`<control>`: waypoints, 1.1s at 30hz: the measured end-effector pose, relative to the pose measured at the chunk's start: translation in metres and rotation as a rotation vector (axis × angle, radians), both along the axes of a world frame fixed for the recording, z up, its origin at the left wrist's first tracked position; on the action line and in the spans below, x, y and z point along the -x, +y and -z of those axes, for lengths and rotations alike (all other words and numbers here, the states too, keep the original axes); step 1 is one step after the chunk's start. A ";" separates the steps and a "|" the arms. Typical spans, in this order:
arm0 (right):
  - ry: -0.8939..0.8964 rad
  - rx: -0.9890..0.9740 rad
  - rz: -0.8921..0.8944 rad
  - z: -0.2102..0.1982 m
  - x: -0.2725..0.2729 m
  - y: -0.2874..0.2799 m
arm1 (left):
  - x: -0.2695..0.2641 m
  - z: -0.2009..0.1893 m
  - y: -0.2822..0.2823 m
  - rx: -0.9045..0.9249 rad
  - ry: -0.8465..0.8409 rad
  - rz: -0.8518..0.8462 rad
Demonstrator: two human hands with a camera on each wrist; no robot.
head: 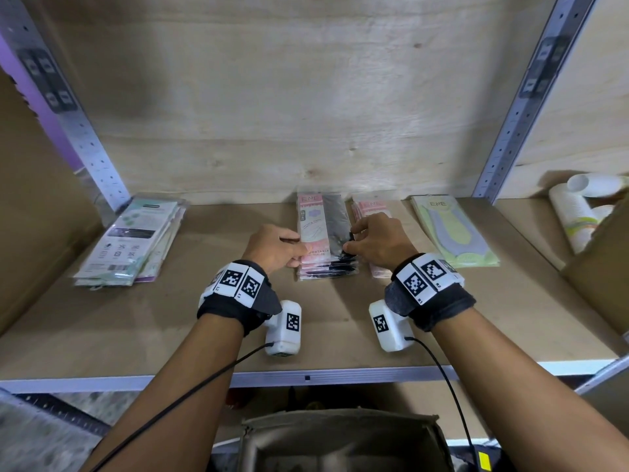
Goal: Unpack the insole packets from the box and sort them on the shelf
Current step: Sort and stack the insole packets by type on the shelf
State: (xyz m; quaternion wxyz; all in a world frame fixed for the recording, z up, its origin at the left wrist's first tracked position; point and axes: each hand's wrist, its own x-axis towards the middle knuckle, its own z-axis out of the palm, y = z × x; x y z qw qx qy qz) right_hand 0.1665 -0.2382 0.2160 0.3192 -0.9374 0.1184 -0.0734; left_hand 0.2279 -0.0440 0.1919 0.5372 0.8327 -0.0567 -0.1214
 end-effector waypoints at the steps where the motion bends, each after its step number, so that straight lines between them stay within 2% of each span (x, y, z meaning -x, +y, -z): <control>1: -0.012 -0.007 0.003 -0.001 0.000 -0.001 | 0.000 -0.001 0.001 -0.004 -0.005 -0.007; 3: -0.053 -0.034 0.011 -0.005 0.000 -0.004 | 0.000 -0.004 0.002 -0.038 -0.042 -0.042; 7: -0.164 -0.119 0.067 -0.017 0.004 -0.023 | 0.003 -0.018 -0.002 -0.172 -0.302 -0.157; 11: -0.219 -0.106 0.178 -0.021 0.014 -0.053 | 0.014 -0.038 -0.022 -0.106 -0.475 -0.102; 14: -0.234 -0.102 0.222 -0.018 0.023 -0.075 | 0.028 -0.045 -0.045 0.068 -0.382 -0.004; 17: -0.177 -0.087 0.267 -0.013 0.031 -0.095 | 0.045 -0.049 -0.068 0.276 -0.161 0.173; 19: -0.112 -0.071 0.269 -0.009 0.035 -0.105 | 0.055 -0.049 -0.080 0.332 -0.046 0.284; 22: -0.027 -0.107 0.267 0.000 0.038 -0.116 | 0.065 -0.047 -0.093 0.338 0.068 0.368; 25: 0.016 -0.187 0.250 0.007 0.038 -0.121 | 0.069 -0.042 -0.102 0.320 0.156 0.369; 33: 0.087 -0.333 0.254 0.015 0.041 -0.125 | 0.074 -0.033 -0.110 0.232 0.162 0.356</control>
